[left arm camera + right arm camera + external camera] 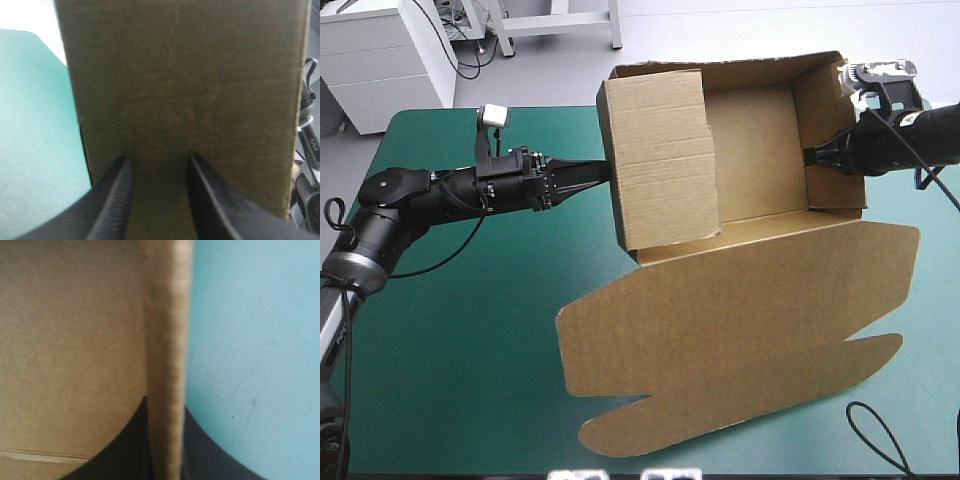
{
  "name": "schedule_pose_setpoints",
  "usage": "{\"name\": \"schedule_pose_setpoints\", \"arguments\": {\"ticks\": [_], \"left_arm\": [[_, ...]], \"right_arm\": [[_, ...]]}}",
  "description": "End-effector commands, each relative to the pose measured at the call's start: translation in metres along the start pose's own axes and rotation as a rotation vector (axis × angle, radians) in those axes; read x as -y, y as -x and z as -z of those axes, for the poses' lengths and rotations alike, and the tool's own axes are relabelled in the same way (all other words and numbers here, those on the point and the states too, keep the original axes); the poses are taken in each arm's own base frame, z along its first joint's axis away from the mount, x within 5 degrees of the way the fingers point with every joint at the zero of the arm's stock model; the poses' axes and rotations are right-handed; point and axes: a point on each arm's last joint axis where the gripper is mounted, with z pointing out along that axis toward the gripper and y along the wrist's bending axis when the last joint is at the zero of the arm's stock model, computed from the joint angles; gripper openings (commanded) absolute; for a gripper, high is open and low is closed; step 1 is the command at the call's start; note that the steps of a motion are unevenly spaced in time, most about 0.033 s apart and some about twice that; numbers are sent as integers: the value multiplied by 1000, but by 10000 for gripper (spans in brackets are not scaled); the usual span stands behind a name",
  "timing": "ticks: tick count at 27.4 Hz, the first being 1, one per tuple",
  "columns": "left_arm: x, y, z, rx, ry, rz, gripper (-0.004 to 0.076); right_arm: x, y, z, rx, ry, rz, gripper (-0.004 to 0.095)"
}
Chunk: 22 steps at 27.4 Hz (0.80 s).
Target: Fold the box
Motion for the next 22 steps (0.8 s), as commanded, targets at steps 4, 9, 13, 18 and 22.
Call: {"name": "schedule_pose_setpoints", "arguments": {"ticks": [4, 9, 13, 18, 22], "left_arm": [[46, 17, 5, 31, -162, -96, 430], [45, 17, 4, -50, -54, -135, 430], [37, 18, 6, -99, 89, -158, 430], [33, 23, 6, -51, 145, -156, 430], [27, 27, 7, -10, 225, -160, 430]], "right_arm": [[-20, 12, 17, 125, -52, 20, -17], [-38, 20, 11, 192, -58, 33, -17], [-47, 23, 9, 224, -59, 36, -17], [-47, 25, 8, 241, -112, 29, -17], [-47, 28, 8, 270, -118, 7, -17]]}}
